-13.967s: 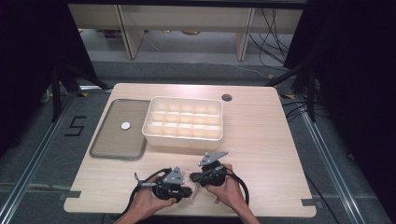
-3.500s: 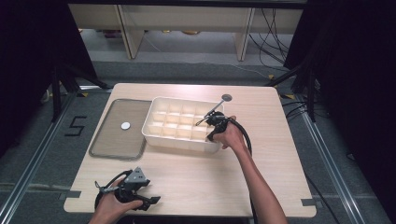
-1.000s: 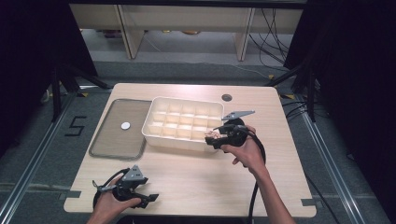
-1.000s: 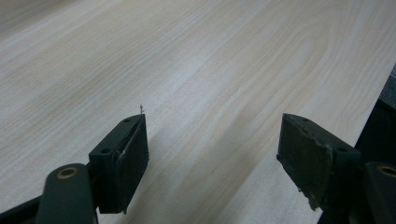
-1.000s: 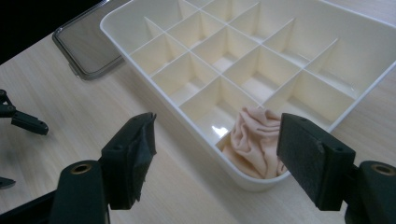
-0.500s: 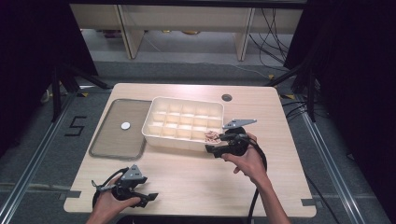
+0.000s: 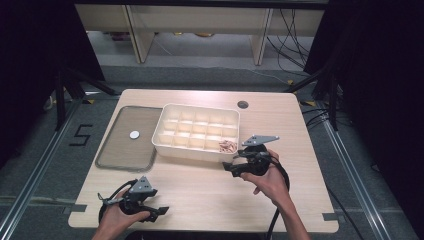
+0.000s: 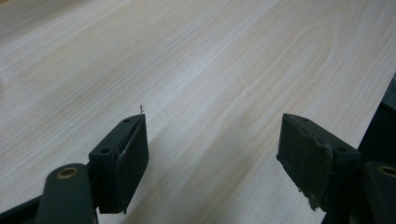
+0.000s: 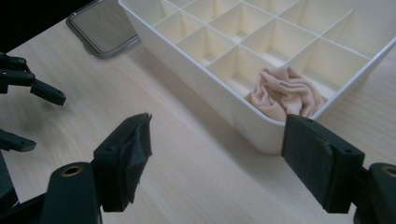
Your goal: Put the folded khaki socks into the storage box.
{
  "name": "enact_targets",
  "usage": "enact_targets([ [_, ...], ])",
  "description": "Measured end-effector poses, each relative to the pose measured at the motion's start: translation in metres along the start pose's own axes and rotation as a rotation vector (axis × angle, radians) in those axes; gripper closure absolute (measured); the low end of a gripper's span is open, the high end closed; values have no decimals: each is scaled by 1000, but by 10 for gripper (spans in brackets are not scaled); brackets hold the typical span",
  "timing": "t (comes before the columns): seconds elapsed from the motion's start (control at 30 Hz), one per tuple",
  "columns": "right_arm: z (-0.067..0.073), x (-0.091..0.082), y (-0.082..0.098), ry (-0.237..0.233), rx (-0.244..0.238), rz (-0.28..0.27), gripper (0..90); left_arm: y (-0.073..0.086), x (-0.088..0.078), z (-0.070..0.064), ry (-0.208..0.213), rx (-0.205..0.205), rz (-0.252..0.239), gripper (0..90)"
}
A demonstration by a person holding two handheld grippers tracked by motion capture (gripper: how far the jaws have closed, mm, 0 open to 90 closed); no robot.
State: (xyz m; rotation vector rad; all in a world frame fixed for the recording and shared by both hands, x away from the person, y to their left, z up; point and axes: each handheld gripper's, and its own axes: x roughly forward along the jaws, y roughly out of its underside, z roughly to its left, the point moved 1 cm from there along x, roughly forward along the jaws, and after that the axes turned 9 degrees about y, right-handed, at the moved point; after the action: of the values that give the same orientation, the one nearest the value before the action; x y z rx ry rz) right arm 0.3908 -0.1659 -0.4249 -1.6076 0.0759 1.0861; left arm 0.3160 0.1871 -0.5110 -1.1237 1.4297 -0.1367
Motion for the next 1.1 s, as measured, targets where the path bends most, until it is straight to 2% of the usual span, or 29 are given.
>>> enact_targets([
  [0.17, -1, -1, 7, -12, -3, 3, 187, 0, 0, -1, 0, -7, -9, 241],
  [0.2, 1, -2, 8, -15, 20, 21, 177, 0, 0, 0, -1, -6, -10, 241],
  [0.23, 0, -1, 9, -16, 0, 5, 171, 0, 0, 0, -1, -6, -9, 241],
  [0.27, 1, -2, 11, -9, 9, 13, 167, 0, 0, 0, -1, -6, -2, 241],
  [0.3, 0, -1, 12, -16, -7, 2, 167, 1, 0, 1, -13, -12, 0, 241],
  [0.33, 3, -1, 14, -26, 22, 4, 166, 1, 0, 1, -13, -13, -2, 241],
  [0.37, 1, -1, 14, -10, -8, -3, 166, 0, -1, 1, -12, 0, 2, 241],
  [0.4, 4, -1, 16, -23, 14, 6, 166, 0, -1, 1, -11, 1, 2, 240],
  [0.43, 3, -1, 17, -13, -9, 0, 166, 0, 0, 0, -4, -5, -9, 241],
  [0.47, 7, -1, 19, -32, 17, 5, 166, 1, 0, 0, -10, -14, -2, 241],
  [0.5, 7, -1, 19, -32, 17, 5, 166, 1, 0, 0, -10, -14, -2, 241],
  [0.57, 8, -1, 21, -17, 1, -8, 166, 1, 0, 0, 0, -9, 1, 241],
  [0.6, 6, 0, 22, -30, -27, -17, 167, 0, 0, 0, -3, 4, 0, 240],
  [0.73, 11, 2, 27, -31, -25, -19, 168, 0, 0, 0, -2, -5, -10, 239],
  [0.77, 11, 0, 28, -27, -19, 8, 168, 0, 0, 0, -3, -5, -10, 239],
  [0.8, 11, 2, 29, -43, -29, -10, 168, 0, 0, 0, -4, -4, -10, 238],
  [0.83, 12, 1, 31, -30, -23, 4, 168, 0, 0, 0, -5, 3, -2, 236],
  [0.87, 11, 2, 32, -30, -42, -7, 169, 0, 0, 0, -5, 4, 0, 235],
  [0.9, 12, 2, 33, -34, -30, 12, 170, 0, 0, -1, -4, -2, -8, 235],
  [0.97, 13, 3, 35, -50, -25, 7, 170, 0, 0, 0, -10, 3, -3, 235],
  [1.03, 13, 3, 38, -37, -38, 8, 170, 1, 0, 0, -15, 7, 1, 235],
  [1.07, 13, 5, 39, -45, -45, -11, 170, 0, 0, 0, -14, 9, 4, 235],
  [1.1, 14, 4, 40, -37, -40, 11, 170, 0, 0, 0, -14, 8, 1, 235],
])
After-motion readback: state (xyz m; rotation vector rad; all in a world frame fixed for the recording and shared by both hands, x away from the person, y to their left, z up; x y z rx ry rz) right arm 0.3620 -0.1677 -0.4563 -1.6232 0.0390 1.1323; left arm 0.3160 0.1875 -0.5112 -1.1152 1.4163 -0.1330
